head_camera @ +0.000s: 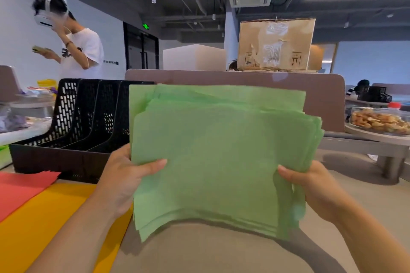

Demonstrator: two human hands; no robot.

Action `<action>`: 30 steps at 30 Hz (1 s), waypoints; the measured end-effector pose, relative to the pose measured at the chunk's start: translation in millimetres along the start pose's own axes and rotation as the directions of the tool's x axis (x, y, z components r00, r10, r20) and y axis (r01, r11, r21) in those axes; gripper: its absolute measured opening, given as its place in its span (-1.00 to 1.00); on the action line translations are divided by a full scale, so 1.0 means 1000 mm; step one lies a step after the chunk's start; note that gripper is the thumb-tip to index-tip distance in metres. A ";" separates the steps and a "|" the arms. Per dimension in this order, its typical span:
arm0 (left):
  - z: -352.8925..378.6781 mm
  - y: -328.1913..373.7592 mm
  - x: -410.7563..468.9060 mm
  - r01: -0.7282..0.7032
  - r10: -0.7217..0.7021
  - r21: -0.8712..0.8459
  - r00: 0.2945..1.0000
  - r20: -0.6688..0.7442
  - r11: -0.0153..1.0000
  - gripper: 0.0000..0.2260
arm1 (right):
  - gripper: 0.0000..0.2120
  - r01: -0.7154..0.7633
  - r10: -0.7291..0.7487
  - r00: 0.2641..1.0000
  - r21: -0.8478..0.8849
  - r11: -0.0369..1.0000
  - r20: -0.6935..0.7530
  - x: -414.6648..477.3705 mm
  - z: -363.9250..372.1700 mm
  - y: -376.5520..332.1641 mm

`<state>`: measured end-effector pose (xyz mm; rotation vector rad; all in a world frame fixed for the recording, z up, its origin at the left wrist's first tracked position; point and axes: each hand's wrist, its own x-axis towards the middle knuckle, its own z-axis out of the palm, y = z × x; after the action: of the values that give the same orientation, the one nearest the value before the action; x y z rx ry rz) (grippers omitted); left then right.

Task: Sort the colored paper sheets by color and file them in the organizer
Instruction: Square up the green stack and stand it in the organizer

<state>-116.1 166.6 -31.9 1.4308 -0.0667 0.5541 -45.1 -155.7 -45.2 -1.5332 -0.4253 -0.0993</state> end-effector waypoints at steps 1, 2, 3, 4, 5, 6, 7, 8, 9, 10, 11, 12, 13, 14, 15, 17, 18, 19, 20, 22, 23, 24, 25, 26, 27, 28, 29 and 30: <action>0.001 0.004 0.000 -0.043 0.043 0.020 0.999 -0.003 0.999 -0.73 | -0.42 0.040 -0.040 0.999 0.023 0.999 0.014 0.001 0.000 -0.007; 0.001 0.005 0.000 -0.076 0.077 0.056 0.997 -0.012 0.996 -0.77 | -0.55 0.068 -0.070 0.997 0.046 0.997 0.040 0.001 0.000 -0.014; 0.002 0.004 0.000 -0.083 0.086 0.086 0.996 -0.029 0.993 -0.81 | -0.64 0.088 -0.090 0.994 0.035 0.996 0.064 -0.001 0.003 -0.020; 0.002 0.001 0.000 -0.077 0.081 0.097 0.996 -0.044 0.992 -0.82 | -0.66 0.104 -0.103 0.991 -0.008 0.994 0.090 -0.001 0.005 -0.022; 0.004 -0.001 -0.001 -0.065 0.072 0.101 0.996 -0.059 0.993 -0.81 | -0.67 0.111 -0.104 0.989 -0.057 0.992 0.109 -0.001 0.007 -0.023; 0.005 -0.003 -0.002 -0.055 0.064 0.106 0.995 -0.077 0.993 -0.79 | -0.68 0.116 -0.106 0.988 -0.094 0.989 0.108 -0.001 0.010 -0.021; 0.007 -0.004 -0.003 -0.061 0.072 0.109 0.993 -0.093 0.992 -0.81 | -0.72 0.117 -0.108 0.991 -0.109 0.987 0.079 0.000 0.013 -0.020; 0.009 -0.003 -0.004 -0.084 0.095 0.107 0.990 -0.103 0.991 -0.85 | -0.76 0.120 -0.117 0.993 -0.108 0.987 0.035 0.001 0.015 -0.018; 0.011 0.000 -0.006 -0.124 0.133 0.094 0.986 -0.099 0.988 -0.87 | -0.79 0.120 -0.123 0.992 -0.104 0.987 -0.020 0.002 0.017 -0.019; 0.012 0.003 -0.007 -0.166 0.173 0.077 0.980 -0.096 0.983 -0.87 | -0.82 0.128 -0.134 0.989 -0.090 0.988 -0.066 0.004 0.018 -0.022; 0.013 0.006 -0.007 -0.205 0.210 0.053 0.973 -0.095 0.977 -0.87 | -0.84 0.142 -0.150 0.983 -0.077 0.987 -0.104 0.004 0.017 -0.026; 0.013 0.009 -0.007 -0.235 0.236 0.021 0.967 -0.100 0.972 -0.85 | -0.86 0.167 -0.173 0.978 -0.067 0.984 -0.115 0.005 0.015 -0.030; 0.011 0.010 -0.006 -0.249 0.247 -0.012 0.963 -0.104 0.968 -0.82 | -0.83 0.185 -0.189 0.978 -0.052 0.981 -0.093 0.005 0.012 -0.033; 0.009 0.010 -0.004 -0.245 0.240 -0.040 0.966 -0.099 0.969 -0.78 | -0.70 0.199 -0.201 0.979 -0.031 0.979 -0.043 0.005 0.007 -0.033; 0.006 0.007 -0.003 -0.226 0.221 -0.067 0.973 -0.072 0.972 -0.71 | -0.52 0.179 -0.179 0.984 -0.007 0.984 0.005 0.005 0.004 -0.030; -0.001 -0.002 0.000 -0.143 0.142 -0.107 0.990 -0.024 0.984 -0.43 | -0.28 0.073 -0.076 0.995 0.047 0.996 0.058 0.001 0.002 -0.019; -0.003 -0.006 0.000 -0.087 0.086 -0.134 0.996 -0.011 0.987 -0.30 | -0.28 0.029 -0.032 0.997 0.054 0.998 0.068 0.000 0.002 -0.012; -0.004 -0.010 0.000 -0.045 0.044 -0.163 0.999 -0.008 0.986 -0.24 | -0.36 -0.007 0.005 0.998 0.045 0.999 0.065 -0.002 0.004 -0.006; -0.005 -0.013 0.001 -0.027 0.026 -0.178 1.000 -0.013 0.984 -0.24 | -0.48 -0.030 0.028 0.998 0.034 0.999 0.051 -0.003 0.007 -0.003; -0.003 -0.011 0.002 -0.095 0.087 -0.152 0.994 -0.059 0.984 -0.35 | -0.74 -0.019 0.019 1.000 -0.015 1.000 -0.015 -0.002 0.014 -0.005; -0.002 -0.007 0.002 -0.151 0.141 -0.140 0.986 -0.084 0.978 -0.48 | -0.81 0.009 -0.010 0.999 -0.039 0.999 -0.043 0.000 0.016 -0.010; 0.002 0.001 0.000 -0.199 0.187 -0.136 0.978 -0.098 0.970 -0.61 | -0.84 0.043 -0.045 0.998 -0.043 0.998 -0.048 0.001 0.019 -0.016; 0.005 0.007 0.000 -0.237 0.225 -0.145 0.970 -0.091 0.961 -0.70 | -0.82 0.078 -0.079 0.996 -0.027 0.997 -0.035 0.002 0.021 -0.022; 0.008 0.010 -0.001 -0.245 0.235 -0.160 0.969 -0.082 0.956 -0.72 | -0.76 0.098 -0.098 0.995 -0.009 0.995 -0.013 0.001 0.022 -0.026; 0.008 0.008 0.000 -0.221 0.214 -0.169 0.975 -0.062 0.960 -0.72 | -0.69 0.100 -0.100 0.995 -0.004 0.995 0.015 0.001 0.021 -0.027; 0.007 0.003 0.002 -0.168 0.165 -0.166 0.986 -0.031 0.972 -0.71 | -0.66 0.084 -0.083 0.996 -0.018 0.996 0.045 0.000 0.020 -0.025; 0.001 -0.007 0.005 -0.094 0.094 -0.138 0.996 -0.006 0.986 -0.68 | -0.67 0.055 -0.052 0.997 -0.043 0.998 0.059 -0.001 0.020 -0.019; -0.004 -0.017 0.007 0.004 -0.003 -0.068 1.000 0.021 0.998 -0.61 | -0.73 0.023 -0.019 0.999 -0.078 0.997 0.049 -0.001 0.020 -0.012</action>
<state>-104.5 172.1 -45.8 1.3707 -0.0989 0.5292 -54.2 -136.6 -34.6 -1.6115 -0.4806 -0.0968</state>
